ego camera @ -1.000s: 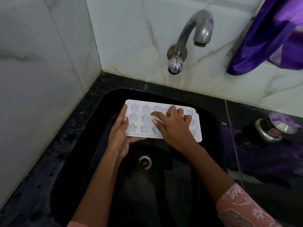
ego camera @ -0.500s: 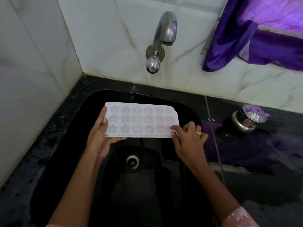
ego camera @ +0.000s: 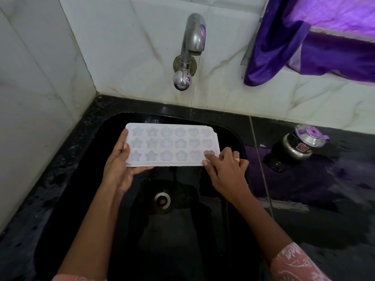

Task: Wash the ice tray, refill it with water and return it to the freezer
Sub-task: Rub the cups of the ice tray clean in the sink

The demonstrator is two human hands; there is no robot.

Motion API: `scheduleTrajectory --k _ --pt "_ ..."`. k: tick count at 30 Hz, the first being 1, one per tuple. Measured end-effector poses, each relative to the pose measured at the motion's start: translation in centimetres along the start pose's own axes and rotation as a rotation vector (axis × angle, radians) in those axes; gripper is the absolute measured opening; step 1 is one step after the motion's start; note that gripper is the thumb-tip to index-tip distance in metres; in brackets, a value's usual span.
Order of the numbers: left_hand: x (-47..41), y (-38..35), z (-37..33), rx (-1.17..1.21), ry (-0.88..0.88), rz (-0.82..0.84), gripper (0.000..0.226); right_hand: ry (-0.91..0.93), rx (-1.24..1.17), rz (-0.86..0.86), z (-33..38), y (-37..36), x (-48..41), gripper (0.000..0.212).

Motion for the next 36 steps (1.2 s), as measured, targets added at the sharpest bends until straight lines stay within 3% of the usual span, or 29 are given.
scheduleTrajectory --k 10,24,31,36 --pt "0.13 0.21 -0.38 -0.003 0.003 -0.018 0.039 0.023 0.085 -0.055 -0.55 -0.09 -0.35 0.048" --pt "0.28 0.13 -0.48 -0.019 0.010 -0.014 0.038 0.089 0.044 0.045 -0.58 0.16 -0.70 0.054" --pt "0.36 0.19 -0.30 -0.007 0.006 -0.033 0.039 0.070 0.058 0.012 -0.63 0.44 -0.62 0.029" --pt "0.28 0.11 -0.39 -0.023 0.001 -0.022 0.038 0.079 0.069 -0.054 0.27 0.72 -0.59 0.039"
Point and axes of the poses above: each hand's wrist, its own x-axis away from the middle knuckle, its own y-axis out of the back of the hand, z = x × y, the point moved 1 cm from there along -x, towards the middle knuckle, and after that the axes turned 11 degrees about x, right-handed, at the moved point
